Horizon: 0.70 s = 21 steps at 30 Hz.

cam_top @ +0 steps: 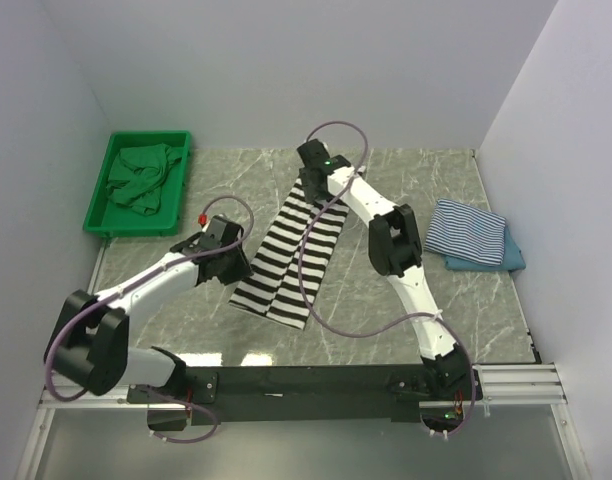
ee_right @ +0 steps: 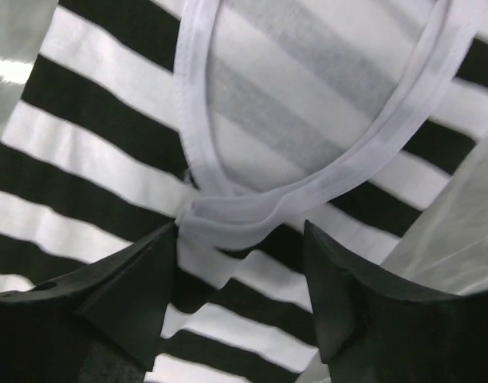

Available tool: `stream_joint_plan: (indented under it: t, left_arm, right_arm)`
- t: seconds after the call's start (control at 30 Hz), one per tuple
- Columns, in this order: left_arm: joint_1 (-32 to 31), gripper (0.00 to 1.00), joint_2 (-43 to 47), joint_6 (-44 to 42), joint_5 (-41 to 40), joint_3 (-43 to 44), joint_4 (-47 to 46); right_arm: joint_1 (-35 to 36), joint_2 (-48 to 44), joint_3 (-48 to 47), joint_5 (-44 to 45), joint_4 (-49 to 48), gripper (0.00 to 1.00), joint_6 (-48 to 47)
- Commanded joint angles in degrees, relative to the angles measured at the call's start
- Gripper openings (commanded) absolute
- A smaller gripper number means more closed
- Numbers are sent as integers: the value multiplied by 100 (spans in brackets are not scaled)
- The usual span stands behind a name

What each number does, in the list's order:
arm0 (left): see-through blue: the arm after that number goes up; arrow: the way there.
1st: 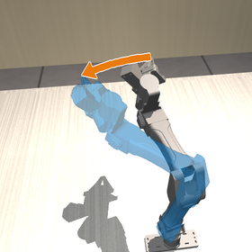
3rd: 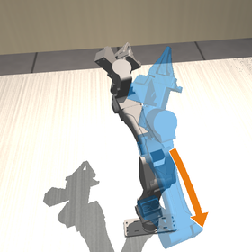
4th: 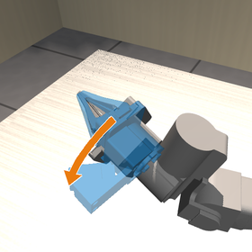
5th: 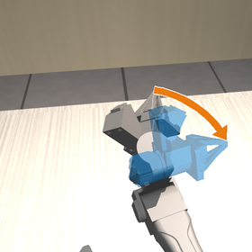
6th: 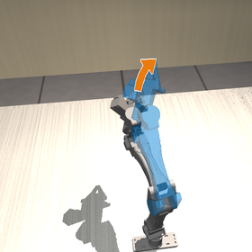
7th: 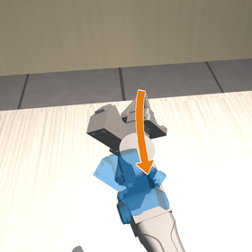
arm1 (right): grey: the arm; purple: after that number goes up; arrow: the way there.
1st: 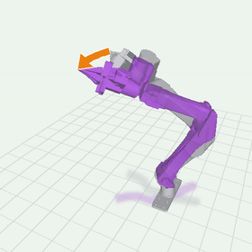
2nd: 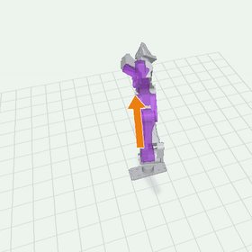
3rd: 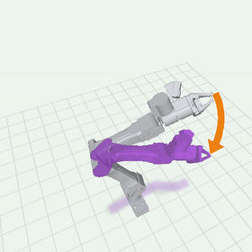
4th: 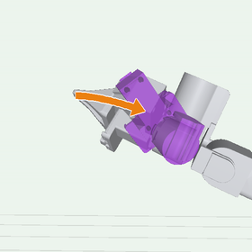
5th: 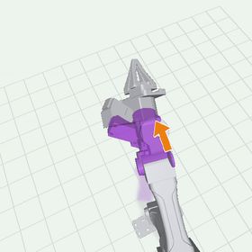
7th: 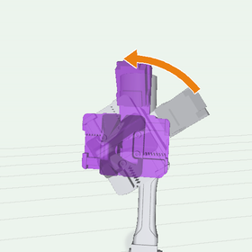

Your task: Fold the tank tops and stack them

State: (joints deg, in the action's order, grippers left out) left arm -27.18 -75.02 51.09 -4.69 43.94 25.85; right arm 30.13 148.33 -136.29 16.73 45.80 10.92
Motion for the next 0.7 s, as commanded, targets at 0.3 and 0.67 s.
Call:
stream_joint_plan:
  t: [0.3, 0.67]
  left_arm:
    - [942, 44, -715, -460, 91, 344, -492]
    - [1057, 42, -796, 93, 267, -648, -1081]
  right_arm:
    - [-359, -980, 565, 14, -1574, 78, -530]
    - [53, -4275, 4429, -346, -1898, 74, 2166]
